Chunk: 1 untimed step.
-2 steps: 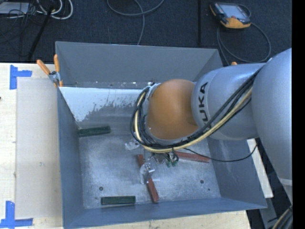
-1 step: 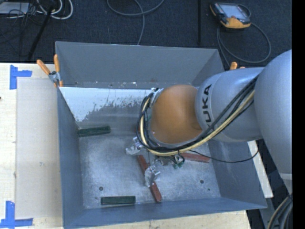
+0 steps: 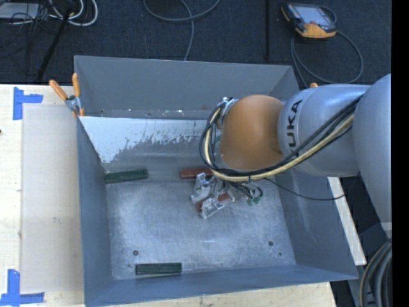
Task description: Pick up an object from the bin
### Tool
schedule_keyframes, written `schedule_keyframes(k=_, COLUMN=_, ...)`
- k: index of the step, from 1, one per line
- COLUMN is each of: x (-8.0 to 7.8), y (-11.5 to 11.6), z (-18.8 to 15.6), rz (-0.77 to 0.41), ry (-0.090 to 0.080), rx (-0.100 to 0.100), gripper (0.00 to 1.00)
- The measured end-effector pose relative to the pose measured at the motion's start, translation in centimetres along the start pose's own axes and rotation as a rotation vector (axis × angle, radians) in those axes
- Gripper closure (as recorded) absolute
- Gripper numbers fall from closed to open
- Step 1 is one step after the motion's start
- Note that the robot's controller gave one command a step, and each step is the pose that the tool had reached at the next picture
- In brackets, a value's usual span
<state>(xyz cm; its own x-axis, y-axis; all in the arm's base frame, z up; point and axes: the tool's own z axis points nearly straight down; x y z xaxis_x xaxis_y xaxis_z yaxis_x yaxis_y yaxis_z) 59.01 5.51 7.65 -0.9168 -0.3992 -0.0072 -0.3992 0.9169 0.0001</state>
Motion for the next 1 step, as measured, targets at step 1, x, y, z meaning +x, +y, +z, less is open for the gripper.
schedule_keyframes(k=1, x=0.0, y=0.0, z=0.0, rz=0.001, ry=0.0, rx=0.0, gripper=1.0)
